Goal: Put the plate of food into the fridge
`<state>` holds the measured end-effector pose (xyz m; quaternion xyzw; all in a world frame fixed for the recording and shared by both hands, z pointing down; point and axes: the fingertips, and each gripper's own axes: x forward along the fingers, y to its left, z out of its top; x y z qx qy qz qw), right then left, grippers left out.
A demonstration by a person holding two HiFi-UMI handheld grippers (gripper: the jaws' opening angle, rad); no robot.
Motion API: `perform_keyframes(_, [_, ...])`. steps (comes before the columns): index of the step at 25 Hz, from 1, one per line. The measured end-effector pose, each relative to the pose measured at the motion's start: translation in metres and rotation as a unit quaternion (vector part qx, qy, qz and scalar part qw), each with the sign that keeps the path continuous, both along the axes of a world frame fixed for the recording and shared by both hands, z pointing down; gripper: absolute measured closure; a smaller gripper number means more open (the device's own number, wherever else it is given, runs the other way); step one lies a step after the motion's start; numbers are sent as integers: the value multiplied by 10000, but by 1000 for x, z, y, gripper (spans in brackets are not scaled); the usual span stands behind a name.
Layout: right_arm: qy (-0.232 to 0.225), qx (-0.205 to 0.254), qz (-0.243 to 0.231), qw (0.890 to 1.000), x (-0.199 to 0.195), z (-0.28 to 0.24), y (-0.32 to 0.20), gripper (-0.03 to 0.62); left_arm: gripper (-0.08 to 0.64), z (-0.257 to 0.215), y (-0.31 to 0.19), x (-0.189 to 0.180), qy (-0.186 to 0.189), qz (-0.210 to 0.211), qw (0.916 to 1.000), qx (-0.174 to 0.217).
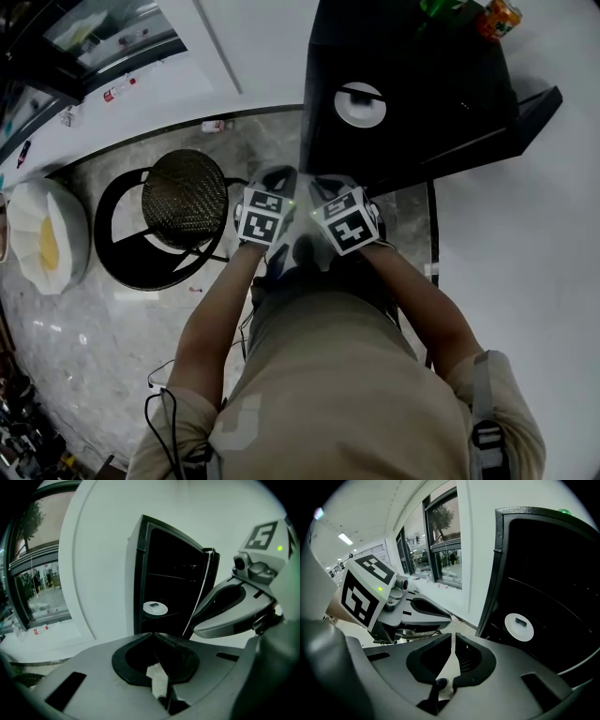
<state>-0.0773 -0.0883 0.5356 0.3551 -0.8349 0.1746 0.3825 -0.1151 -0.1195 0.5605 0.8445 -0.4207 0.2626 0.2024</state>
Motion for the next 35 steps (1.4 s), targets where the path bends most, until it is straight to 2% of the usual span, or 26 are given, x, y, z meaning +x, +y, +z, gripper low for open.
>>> perform_keyframes(8, [-65,-51,-206,9998,10,-2,5,553,546,-5,8,10,-101,-84,9999,-32])
perform_keyframes(17, [-185,-145,-372,9990,45,-7,21,553,546,-14,14,40,-218,-234,9995,3])
perform_keyframes(26, [-140,-205,-446,9987,76,-8,40,552,546,-23,23,69,-233,-186,9995,76])
perform_keyframes(35, [-232,-187,-574,9979,79,-8,45,552,546,-26,30,73,-289,-283,9991,127])
